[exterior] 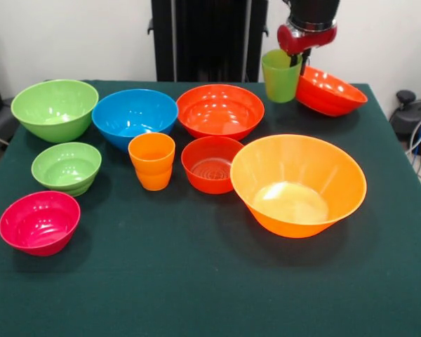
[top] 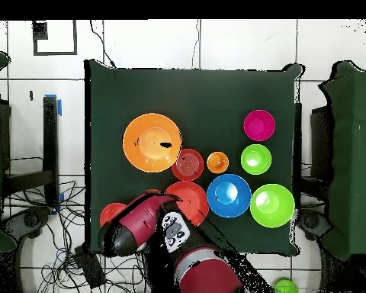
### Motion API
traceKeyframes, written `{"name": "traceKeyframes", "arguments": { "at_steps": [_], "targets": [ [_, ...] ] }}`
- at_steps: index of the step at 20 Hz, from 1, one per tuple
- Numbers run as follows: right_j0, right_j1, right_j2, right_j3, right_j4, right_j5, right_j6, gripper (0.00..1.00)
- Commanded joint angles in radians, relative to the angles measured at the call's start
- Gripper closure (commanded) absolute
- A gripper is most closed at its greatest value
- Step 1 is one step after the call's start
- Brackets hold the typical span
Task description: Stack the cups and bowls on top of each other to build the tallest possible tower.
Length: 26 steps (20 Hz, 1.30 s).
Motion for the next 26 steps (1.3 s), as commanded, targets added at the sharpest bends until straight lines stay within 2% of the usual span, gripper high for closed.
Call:
{"name": "traceKeyframes", "arguments": {
  "at_steps": [1,6,10,12,19,23,26],
  "targets": [
    [0.031,-0.007,0.094,0.066,0.038,0.02,-0.003,1.0],
    [0.073,0.037,0.057,0.063,-0.009,-0.074,0.051,1.0],
    [0.096,0.157,-0.025,-0.027,-0.106,-0.179,0.07,1.0],
    [0.128,0.196,-0.07,-0.049,-0.135,-0.232,0.098,1.0],
    [0.185,0.262,-0.143,-0.084,-0.134,-0.32,0.107,1.0],
    [0.223,0.325,-0.194,-0.13,-0.122,-0.39,0.104,1.0],
    [0.228,0.325,-0.2,-0.138,-0.105,-0.389,0.089,1.0]
  ]
}}
